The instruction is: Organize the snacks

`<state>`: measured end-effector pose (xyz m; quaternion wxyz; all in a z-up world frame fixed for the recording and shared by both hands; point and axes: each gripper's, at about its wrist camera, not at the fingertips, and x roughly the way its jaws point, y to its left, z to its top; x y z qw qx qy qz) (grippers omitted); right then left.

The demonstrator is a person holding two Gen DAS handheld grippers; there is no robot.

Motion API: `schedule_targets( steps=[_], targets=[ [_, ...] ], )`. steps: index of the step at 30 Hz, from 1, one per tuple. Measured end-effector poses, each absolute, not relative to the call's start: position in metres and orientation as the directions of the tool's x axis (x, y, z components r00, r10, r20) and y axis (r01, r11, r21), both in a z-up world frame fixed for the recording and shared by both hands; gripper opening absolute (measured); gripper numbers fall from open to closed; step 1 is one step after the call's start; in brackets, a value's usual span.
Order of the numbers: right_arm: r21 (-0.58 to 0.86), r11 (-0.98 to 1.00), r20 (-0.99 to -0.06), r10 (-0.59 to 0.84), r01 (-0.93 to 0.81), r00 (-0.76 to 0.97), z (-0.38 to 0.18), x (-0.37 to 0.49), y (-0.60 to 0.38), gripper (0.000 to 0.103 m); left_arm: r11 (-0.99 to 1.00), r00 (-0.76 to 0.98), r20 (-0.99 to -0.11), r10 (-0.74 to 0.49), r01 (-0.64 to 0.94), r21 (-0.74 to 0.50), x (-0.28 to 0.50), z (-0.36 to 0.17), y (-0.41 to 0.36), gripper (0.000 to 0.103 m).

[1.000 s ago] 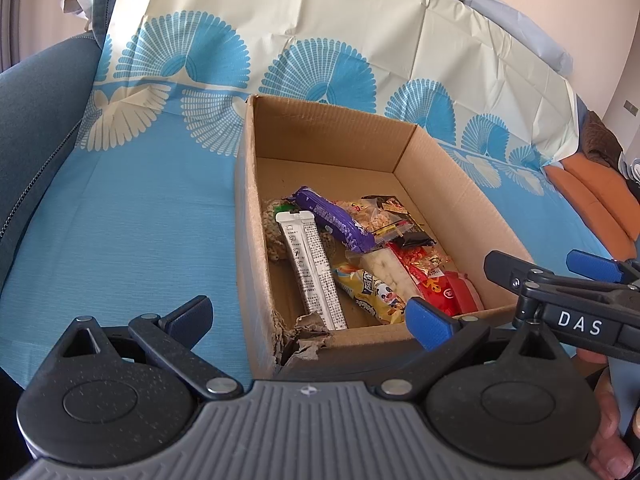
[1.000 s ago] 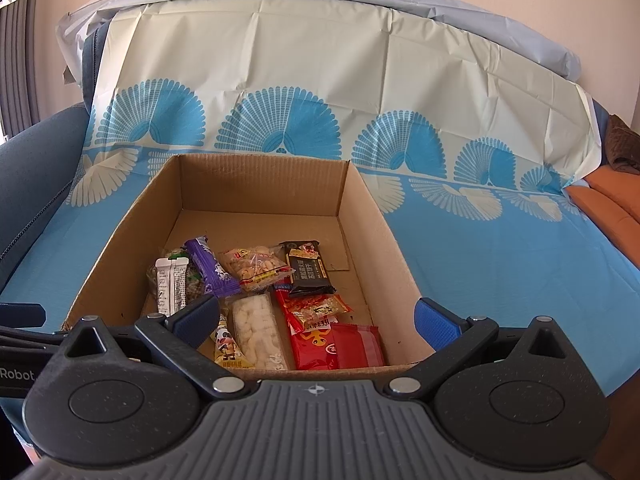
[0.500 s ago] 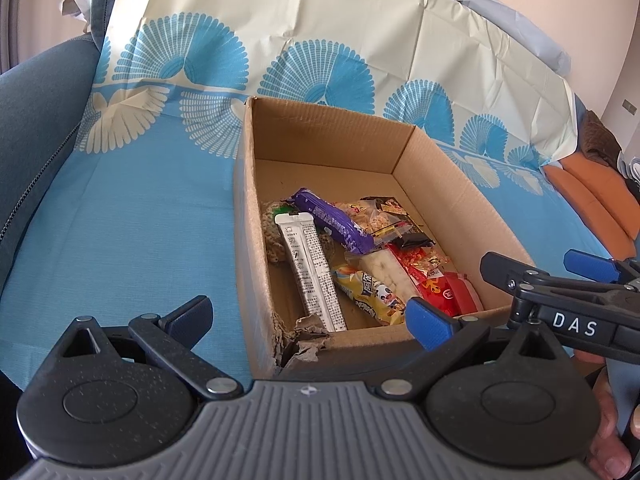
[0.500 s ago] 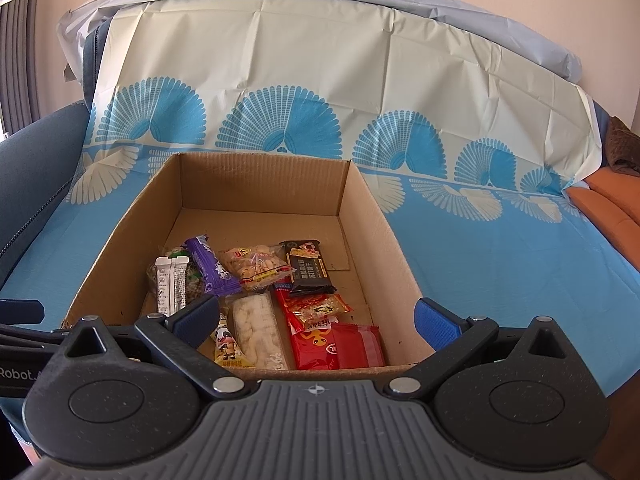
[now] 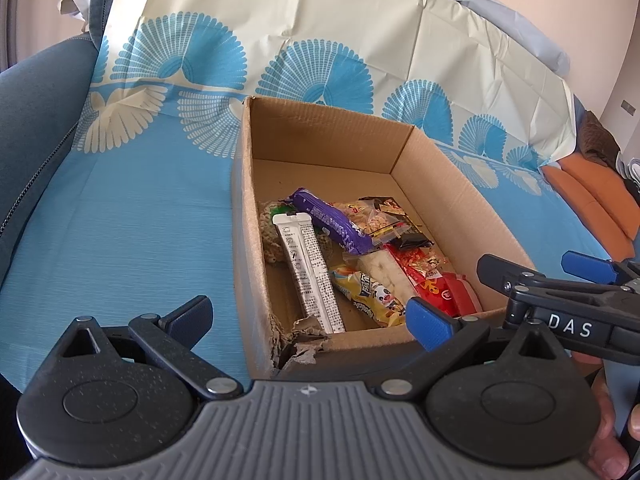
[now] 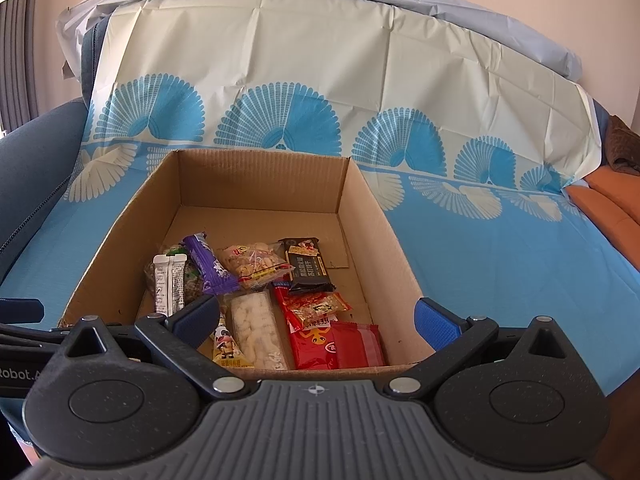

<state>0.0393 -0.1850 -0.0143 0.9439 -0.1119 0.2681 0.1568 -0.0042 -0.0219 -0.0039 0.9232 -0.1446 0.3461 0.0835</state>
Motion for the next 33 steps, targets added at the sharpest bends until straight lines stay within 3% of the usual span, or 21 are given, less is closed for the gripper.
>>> schedule_targets(
  steps=[33],
  targets=[
    [-0.126, 0.931, -0.537, 0.225, -0.342, 0.813, -0.0149, 0.0433, -0.1837, 0.102, 0.939, 0.75, -0.661, 0.018, -0.24, -0.248, 0.0013, -0.0108, -0.0175, 0.103]
  ],
)
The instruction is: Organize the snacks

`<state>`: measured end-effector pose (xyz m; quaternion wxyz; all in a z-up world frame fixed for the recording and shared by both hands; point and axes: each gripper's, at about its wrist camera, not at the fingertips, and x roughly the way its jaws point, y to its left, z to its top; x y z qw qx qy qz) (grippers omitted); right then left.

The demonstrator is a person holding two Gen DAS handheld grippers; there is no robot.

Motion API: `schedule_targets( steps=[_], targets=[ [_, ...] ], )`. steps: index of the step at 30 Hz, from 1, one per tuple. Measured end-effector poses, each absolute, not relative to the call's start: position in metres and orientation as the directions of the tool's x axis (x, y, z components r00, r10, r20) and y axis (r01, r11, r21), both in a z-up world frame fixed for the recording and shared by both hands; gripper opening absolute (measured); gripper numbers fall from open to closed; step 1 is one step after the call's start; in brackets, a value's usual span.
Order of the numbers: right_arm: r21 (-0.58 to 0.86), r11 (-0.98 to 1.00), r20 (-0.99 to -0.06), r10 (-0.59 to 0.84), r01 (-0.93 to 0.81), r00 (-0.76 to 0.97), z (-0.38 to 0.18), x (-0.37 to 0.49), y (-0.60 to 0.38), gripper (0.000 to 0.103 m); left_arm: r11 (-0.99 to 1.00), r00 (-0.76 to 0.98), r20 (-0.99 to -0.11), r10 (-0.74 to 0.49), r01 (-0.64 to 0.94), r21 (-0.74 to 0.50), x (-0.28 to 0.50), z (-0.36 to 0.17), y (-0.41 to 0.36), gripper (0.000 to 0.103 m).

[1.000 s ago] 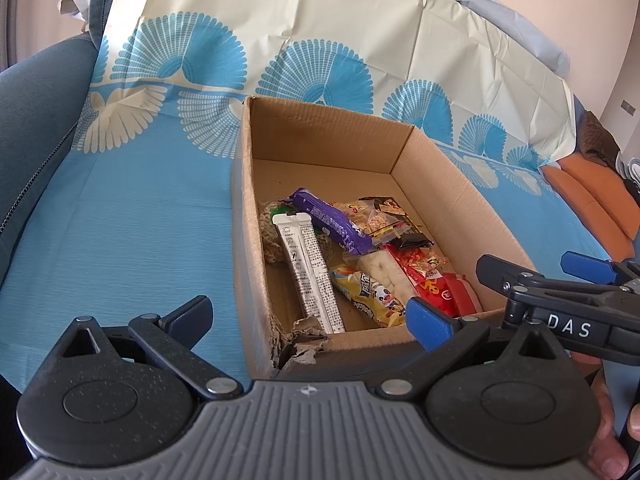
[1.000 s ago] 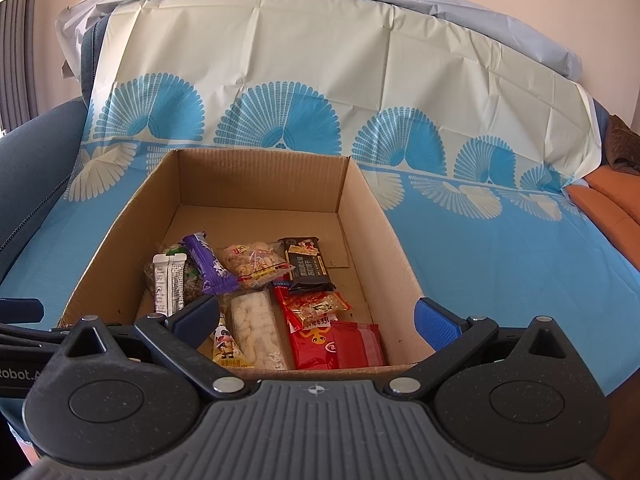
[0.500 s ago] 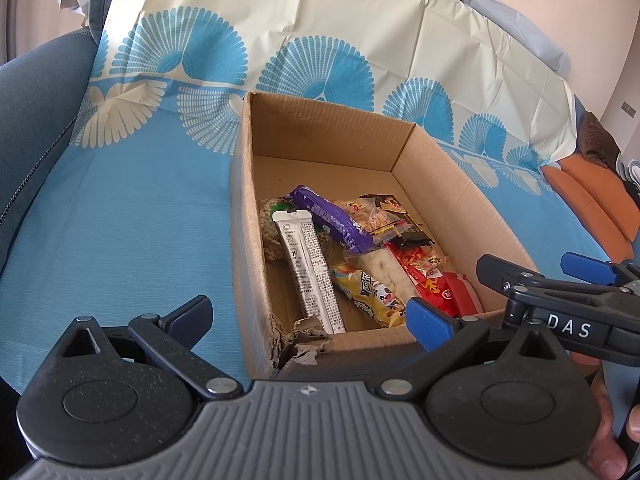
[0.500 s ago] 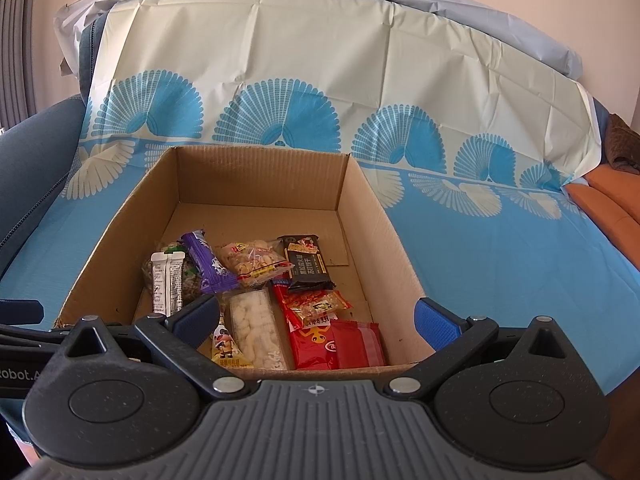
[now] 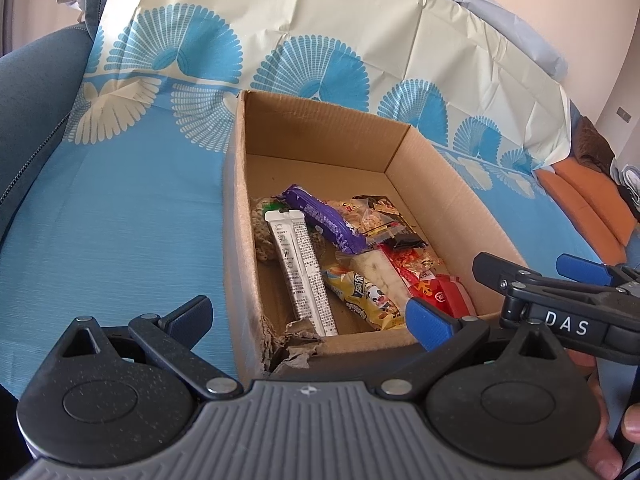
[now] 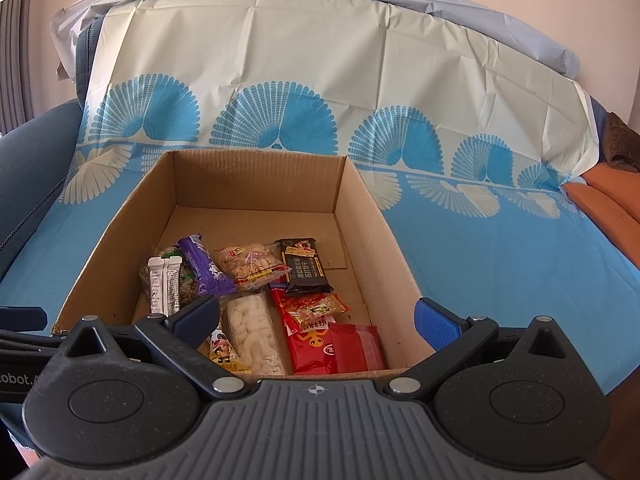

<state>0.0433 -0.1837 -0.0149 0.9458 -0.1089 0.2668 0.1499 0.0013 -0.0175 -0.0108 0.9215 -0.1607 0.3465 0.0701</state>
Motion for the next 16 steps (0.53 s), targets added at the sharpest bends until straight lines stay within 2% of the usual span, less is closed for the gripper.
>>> schedule_targets(
  steps=[12, 16],
  targets=[
    [-0.112, 0.939, -0.543, 0.217, -0.326, 0.811, -0.011, 0.045, -0.183, 0.102, 0.937, 0.762, -0.648, 0.0, -0.227, -0.266, 0.004, -0.011, -0.019, 0.103],
    [-0.063, 0.954, -0.417, 0.242, -0.294, 0.876, 0.009, 0.037, -0.198, 0.102, 0.948, 0.779, -0.627, 0.01, -0.207, -0.242, 0.004, -0.007, -0.023, 0.103]
  ],
)
